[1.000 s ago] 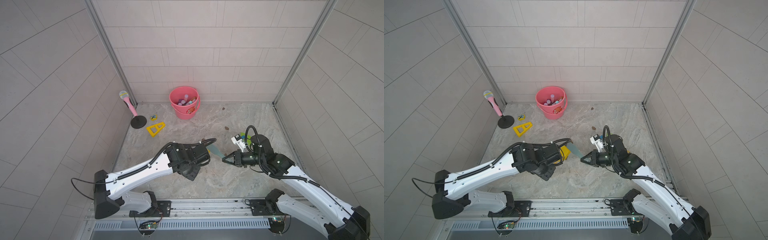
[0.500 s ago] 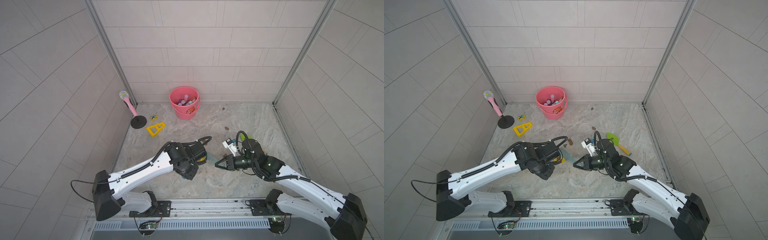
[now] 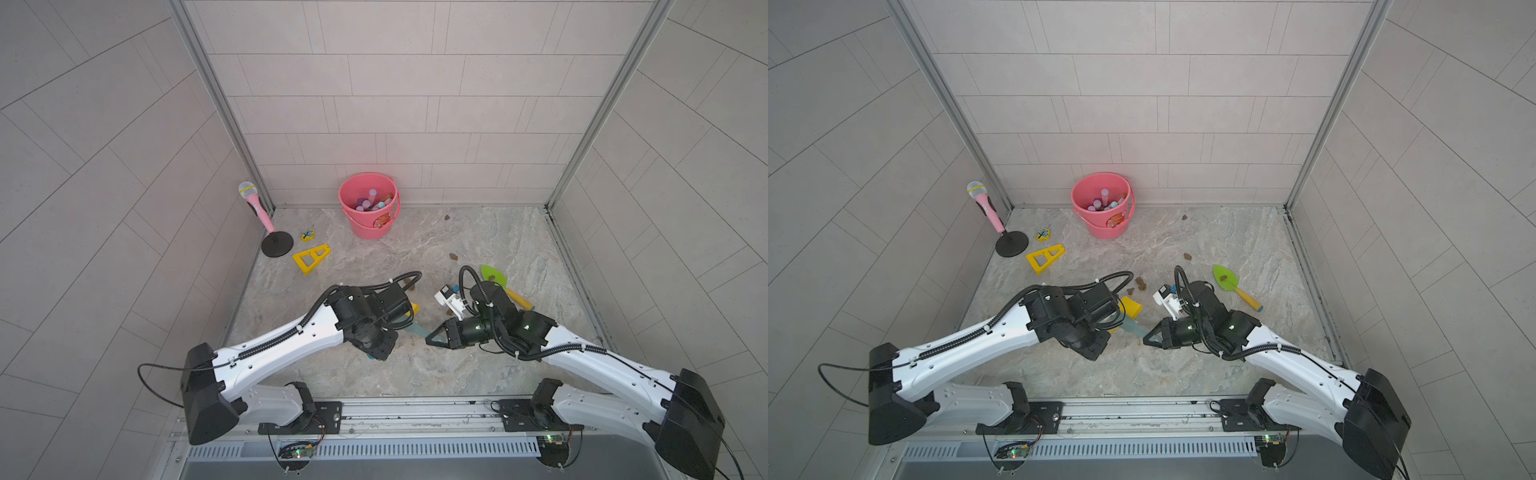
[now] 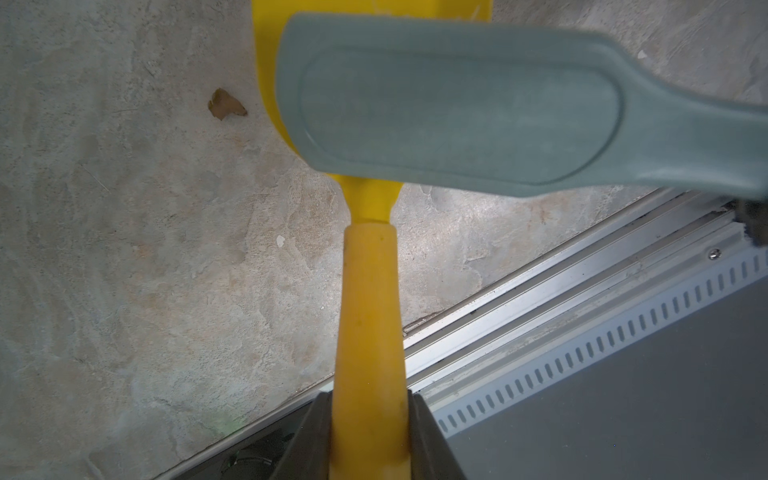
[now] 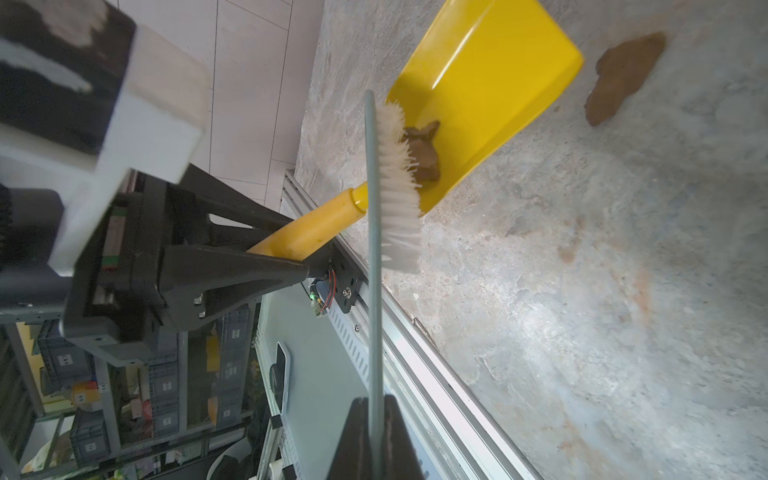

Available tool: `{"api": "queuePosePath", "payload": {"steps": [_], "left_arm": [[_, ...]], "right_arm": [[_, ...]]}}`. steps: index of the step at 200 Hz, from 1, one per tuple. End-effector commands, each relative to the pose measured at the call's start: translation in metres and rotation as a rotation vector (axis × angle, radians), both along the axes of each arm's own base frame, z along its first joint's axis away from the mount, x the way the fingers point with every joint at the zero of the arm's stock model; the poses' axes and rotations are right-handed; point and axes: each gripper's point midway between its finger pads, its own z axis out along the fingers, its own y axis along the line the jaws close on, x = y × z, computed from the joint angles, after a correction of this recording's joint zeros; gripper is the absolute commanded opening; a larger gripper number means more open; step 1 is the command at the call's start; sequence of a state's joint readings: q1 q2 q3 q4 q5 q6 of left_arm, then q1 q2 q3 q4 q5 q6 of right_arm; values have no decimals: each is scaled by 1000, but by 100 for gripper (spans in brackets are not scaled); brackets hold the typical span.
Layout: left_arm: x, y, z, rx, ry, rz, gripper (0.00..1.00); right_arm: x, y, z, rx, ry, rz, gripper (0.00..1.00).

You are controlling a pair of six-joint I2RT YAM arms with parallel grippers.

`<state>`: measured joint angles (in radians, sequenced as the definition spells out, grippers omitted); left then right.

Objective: Brush the soil off the hand trowel and place it into the bucket
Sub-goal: Brush off the soil from the hand trowel.

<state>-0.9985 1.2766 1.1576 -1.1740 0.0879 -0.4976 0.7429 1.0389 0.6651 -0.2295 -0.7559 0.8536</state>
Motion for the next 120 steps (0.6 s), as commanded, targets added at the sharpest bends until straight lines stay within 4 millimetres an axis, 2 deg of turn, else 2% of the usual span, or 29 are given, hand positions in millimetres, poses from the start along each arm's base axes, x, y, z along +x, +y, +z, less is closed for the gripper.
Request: {"api": "queuePosePath", "payload": {"steps": [1, 21, 69, 92, 120], "left_arm": [[1, 3, 4, -20, -11, 11, 0], [1, 3, 2, -16, -10, 14, 0], [1, 3, 1, -17, -5, 20, 0], [2, 2, -1, -15, -4, 23, 0], [4, 0, -1, -20, -4, 25, 0]], "right_arm": [[12, -14, -5, -77, -36, -69, 0], [26, -30, -7, -115, -42, -168, 0], [39, -51, 23, -82, -139, -278, 0], [38, -51, 36, -48, -165, -279, 0], [25, -34, 40, 41, -130, -180, 0]]}}
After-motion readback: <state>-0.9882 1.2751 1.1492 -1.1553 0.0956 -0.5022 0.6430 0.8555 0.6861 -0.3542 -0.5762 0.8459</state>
